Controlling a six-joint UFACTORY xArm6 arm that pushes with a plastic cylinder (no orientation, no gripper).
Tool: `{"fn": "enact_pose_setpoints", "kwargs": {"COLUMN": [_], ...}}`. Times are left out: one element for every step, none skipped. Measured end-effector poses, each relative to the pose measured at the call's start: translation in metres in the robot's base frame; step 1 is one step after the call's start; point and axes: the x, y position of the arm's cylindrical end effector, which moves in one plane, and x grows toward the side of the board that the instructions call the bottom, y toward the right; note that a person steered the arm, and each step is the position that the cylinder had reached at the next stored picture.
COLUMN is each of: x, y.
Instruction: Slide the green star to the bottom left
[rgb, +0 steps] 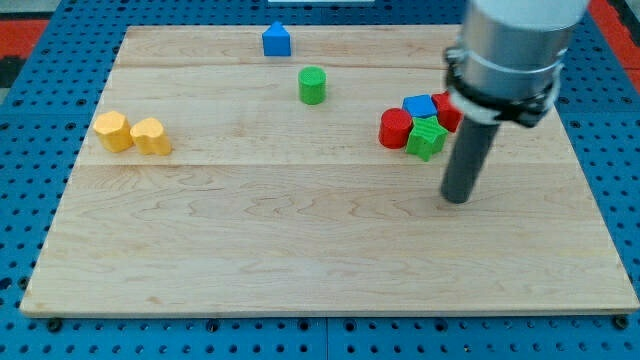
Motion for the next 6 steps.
{"fn": "enact_pose_setpoints", "kwargs": {"x": [-0.039,-0.079,-0.086,-0.058,-0.056,-0.056], "y": [0.043,0.02,-0.021,-0.083,-0.135,-0.141]}}
